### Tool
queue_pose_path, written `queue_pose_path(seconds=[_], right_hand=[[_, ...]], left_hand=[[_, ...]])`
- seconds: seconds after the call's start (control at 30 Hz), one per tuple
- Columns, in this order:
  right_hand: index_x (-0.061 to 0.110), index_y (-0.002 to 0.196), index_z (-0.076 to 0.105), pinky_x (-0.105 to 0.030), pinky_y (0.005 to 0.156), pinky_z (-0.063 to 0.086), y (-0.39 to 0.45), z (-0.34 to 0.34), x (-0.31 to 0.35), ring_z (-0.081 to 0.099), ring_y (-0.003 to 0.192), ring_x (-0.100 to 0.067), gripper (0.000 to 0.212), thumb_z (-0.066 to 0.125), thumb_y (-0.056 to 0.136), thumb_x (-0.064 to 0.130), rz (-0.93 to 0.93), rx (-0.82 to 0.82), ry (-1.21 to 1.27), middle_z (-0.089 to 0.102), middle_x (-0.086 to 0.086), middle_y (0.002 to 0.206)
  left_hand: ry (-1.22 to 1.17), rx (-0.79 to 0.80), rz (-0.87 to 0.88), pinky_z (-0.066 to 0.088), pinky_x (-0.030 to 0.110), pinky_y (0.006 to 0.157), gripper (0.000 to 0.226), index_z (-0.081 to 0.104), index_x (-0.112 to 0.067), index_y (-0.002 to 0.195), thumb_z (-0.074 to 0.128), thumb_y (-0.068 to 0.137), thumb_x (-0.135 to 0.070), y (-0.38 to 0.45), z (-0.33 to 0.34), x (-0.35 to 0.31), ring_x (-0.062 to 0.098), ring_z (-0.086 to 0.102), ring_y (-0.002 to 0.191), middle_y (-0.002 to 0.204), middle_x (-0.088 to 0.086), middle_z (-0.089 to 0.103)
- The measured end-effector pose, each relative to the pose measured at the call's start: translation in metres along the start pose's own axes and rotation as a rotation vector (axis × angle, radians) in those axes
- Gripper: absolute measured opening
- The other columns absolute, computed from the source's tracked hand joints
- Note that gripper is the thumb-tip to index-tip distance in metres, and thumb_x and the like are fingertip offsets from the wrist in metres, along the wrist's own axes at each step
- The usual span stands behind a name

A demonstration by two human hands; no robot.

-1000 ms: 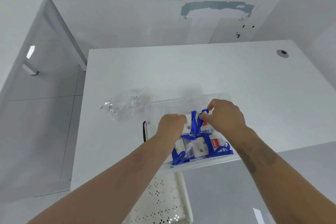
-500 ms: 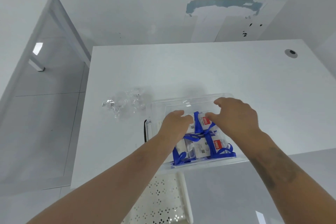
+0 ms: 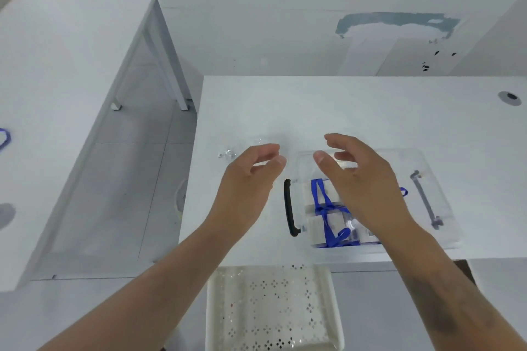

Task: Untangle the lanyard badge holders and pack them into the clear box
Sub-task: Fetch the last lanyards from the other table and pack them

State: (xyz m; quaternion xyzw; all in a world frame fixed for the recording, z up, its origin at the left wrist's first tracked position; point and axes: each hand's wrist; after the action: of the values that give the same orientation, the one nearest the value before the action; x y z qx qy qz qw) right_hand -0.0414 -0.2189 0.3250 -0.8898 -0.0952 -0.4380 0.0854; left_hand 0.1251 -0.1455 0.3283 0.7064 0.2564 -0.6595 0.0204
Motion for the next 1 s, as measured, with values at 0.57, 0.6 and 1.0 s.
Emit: queue_pose_path(seconds=[0.57,0.6,1.0], right_hand=[[0.045,0.133,0.049,-0.013,0.083,0.041,-0.111,0.236,0.159,0.049,0.116,0.012,0.044,0.056,0.09,0.052,0.077,0.066,0.185,0.051,0.029,0.132],[0.045,0.134,0.048,-0.014,0.084,0.041,-0.115,0.245,0.166,0.049,0.117,0.012,0.045,0.056,0.09,0.052,0.076,0.071,0.186,0.05,0.03,0.133],[0.042,0.139,0.043,-0.012,0.086,0.038,-0.127,0.287,0.195,0.048,0.12,0.01,0.05,0.053,0.091,0.053,0.039,0.156,0.193,0.05,0.026,0.134]], left_hand=[[0.081,0.023,0.044,0.049,0.012,0.079,0.03,0.059,-0.034,0.125,0.058,0.095,-0.033,-0.036,-0.31,0.062,-0.008,0.058,0.107,0.12,-0.021,0.061],[0.086,0.024,0.049,0.048,0.01,0.079,0.032,0.059,-0.033,0.127,0.058,0.095,-0.034,-0.037,-0.321,0.063,-0.01,0.057,0.106,0.12,-0.021,0.061],[0.121,-0.046,0.049,0.049,0.031,0.099,0.034,0.058,-0.035,0.128,0.059,0.094,-0.038,-0.051,-0.367,0.078,-0.011,0.058,0.106,0.125,-0.02,0.06]])
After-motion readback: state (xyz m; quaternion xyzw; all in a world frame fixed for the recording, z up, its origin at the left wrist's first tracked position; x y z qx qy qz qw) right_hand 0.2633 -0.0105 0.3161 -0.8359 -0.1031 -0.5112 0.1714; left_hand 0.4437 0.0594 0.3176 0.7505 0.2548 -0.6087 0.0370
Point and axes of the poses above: each hand's wrist, its own y-axis towards the middle knuckle, its own z-axis out of the palm, x = y × z
